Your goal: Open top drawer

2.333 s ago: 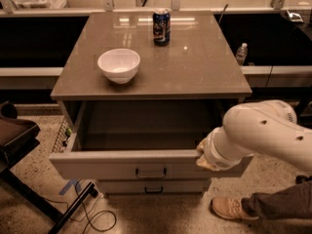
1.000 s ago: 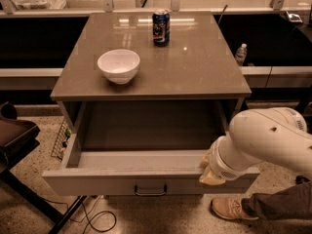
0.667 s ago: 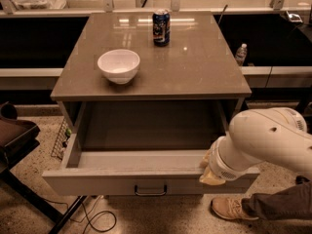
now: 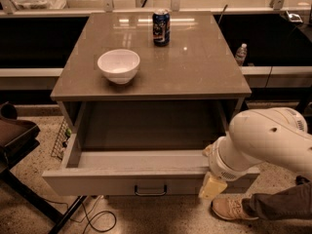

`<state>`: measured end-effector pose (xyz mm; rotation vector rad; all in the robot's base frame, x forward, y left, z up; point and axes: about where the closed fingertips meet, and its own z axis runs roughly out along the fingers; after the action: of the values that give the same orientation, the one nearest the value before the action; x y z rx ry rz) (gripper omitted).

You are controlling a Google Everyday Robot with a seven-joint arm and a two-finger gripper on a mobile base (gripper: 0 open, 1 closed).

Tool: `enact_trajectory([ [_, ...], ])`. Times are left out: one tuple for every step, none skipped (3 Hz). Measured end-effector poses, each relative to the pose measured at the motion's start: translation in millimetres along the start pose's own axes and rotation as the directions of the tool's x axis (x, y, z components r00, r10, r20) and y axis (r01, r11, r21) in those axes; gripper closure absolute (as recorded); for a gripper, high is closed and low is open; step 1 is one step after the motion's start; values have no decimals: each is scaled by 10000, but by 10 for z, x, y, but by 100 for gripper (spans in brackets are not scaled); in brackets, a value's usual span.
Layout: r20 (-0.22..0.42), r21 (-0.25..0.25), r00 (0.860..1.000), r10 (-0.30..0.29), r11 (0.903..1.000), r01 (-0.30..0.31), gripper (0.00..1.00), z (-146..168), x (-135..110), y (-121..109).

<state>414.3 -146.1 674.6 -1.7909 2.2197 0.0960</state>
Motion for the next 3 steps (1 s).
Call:
enact_trajectory([
  [-3, 6, 10000, -8, 10000, 8, 0, -3, -2, 1],
  [-59, 48, 10000, -26, 10000, 26, 0, -34, -16, -6],
  [-814, 502, 9966, -157, 9985, 199, 0, -395, -171, -87],
])
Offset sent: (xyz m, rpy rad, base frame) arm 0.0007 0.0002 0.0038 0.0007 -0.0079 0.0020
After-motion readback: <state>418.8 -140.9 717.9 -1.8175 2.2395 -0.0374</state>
